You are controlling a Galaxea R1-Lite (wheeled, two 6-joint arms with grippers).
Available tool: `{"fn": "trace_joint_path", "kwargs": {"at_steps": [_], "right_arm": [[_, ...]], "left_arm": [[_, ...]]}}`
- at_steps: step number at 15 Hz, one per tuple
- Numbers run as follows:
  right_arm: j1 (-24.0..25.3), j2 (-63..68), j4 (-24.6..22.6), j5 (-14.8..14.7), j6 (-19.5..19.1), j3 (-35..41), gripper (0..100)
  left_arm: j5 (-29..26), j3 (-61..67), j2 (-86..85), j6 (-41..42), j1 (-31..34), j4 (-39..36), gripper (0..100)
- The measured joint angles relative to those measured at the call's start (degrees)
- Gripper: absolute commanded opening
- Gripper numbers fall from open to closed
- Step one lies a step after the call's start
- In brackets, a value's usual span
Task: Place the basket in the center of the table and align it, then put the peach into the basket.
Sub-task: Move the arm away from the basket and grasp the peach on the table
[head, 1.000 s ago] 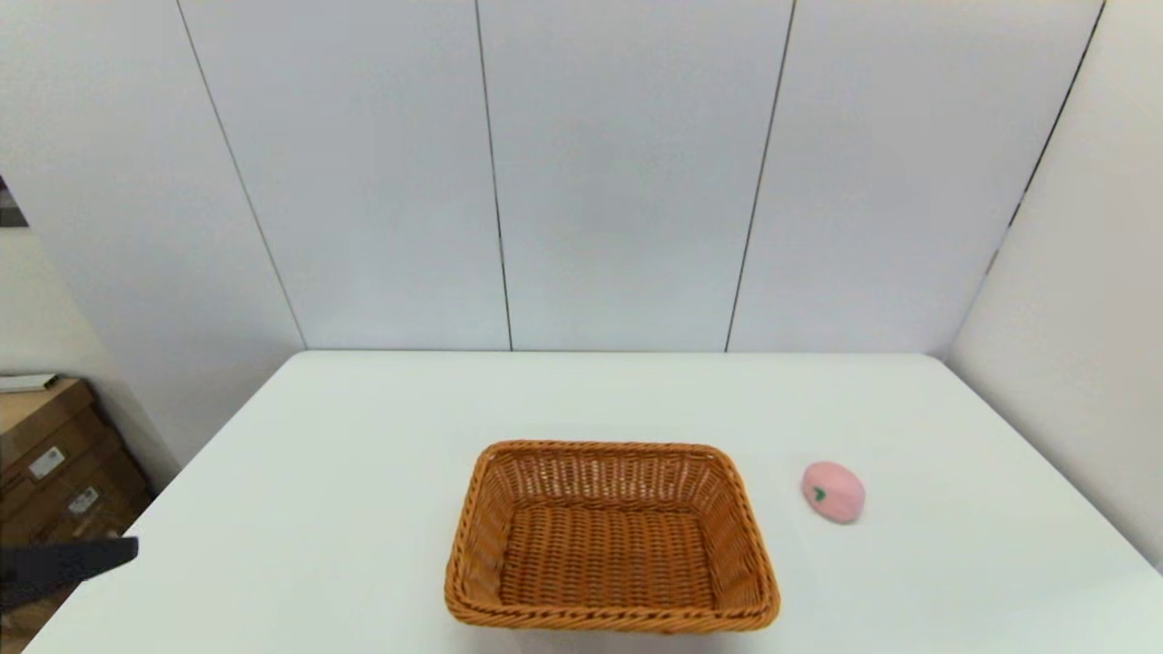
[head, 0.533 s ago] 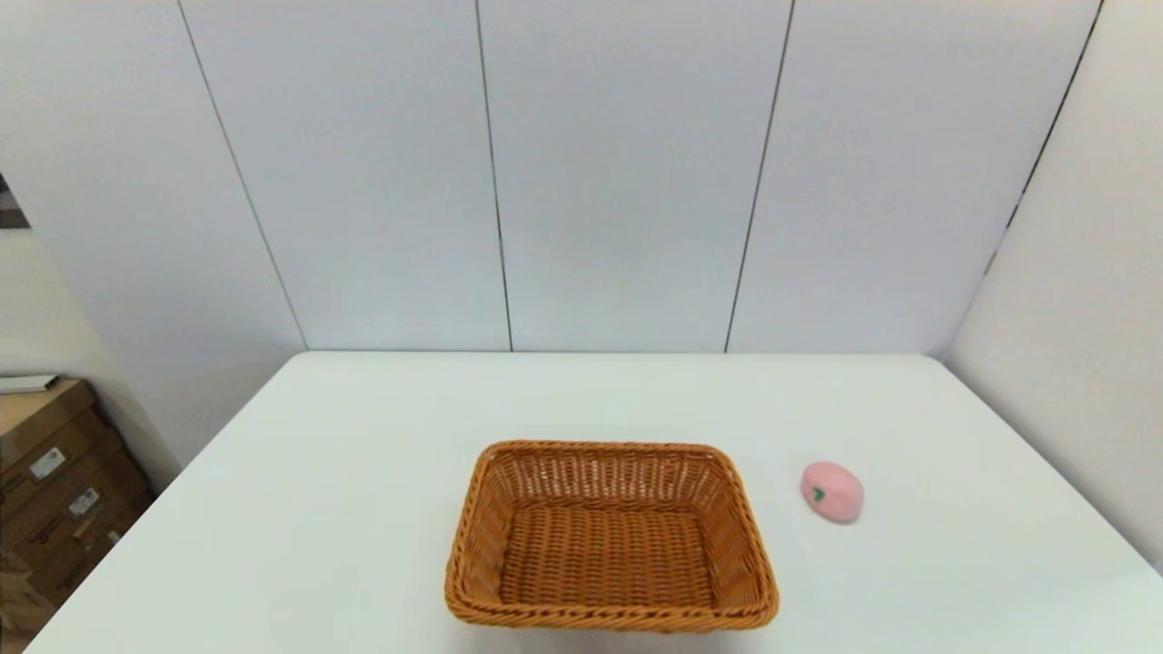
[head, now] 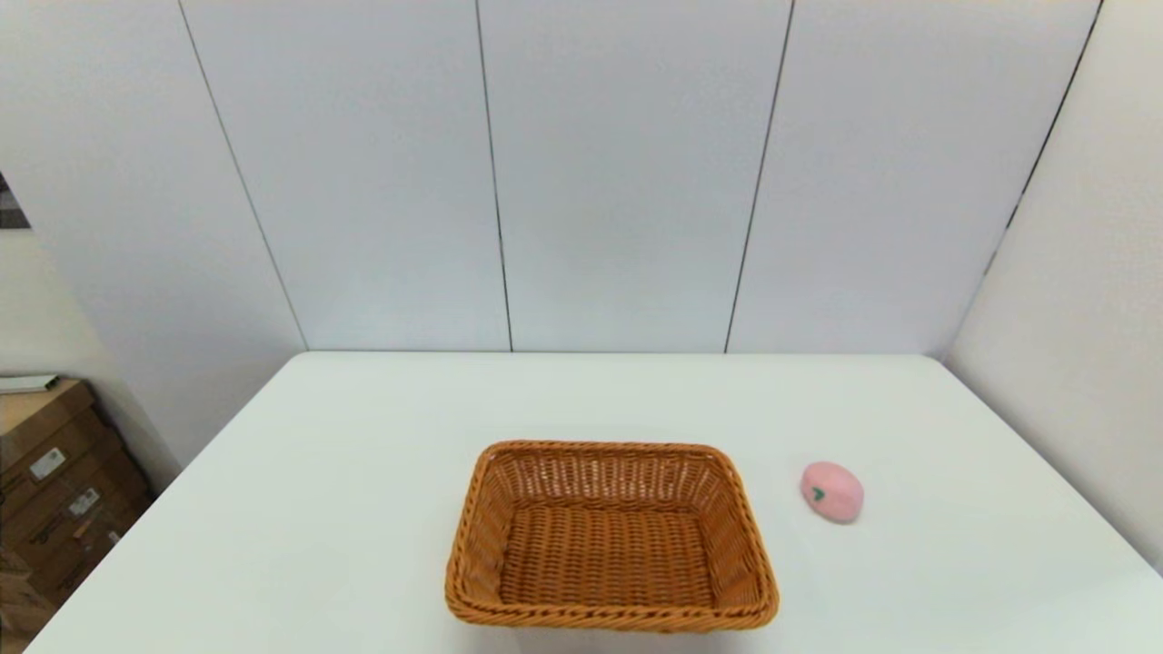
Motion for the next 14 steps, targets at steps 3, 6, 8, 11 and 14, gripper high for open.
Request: {"fn": "trace_joint_path", "kwargs": {"at_steps": [3, 6, 8, 11, 14], "right_arm": [[0.0, 0.0, 0.0, 0.0, 0.0, 0.0, 100], [0.0, 0.0, 0.0, 0.0, 0.0, 0.0, 100], [0.0, 0.0, 0.0, 0.0, 0.1, 0.0, 100], [0.0, 0.0, -0.2, 0.0, 0.2, 0.0, 100], [0.0, 0.0, 0.7, -0.1, -1.2, -0.3, 100]], "left_arm": [[5.0, 6.4, -1.5, 0.1, -0.1, -10.6, 100], [7.6, 13.8, -4.3, 1.7, -0.7, -19.7, 100], [8.2, 16.5, -7.8, 4.0, -1.0, -18.2, 100], [11.3, 21.7, -11.4, 4.1, -1.4, -19.8, 100], [13.0, 23.9, -12.6, 2.5, -1.5, -23.2, 100]]}}
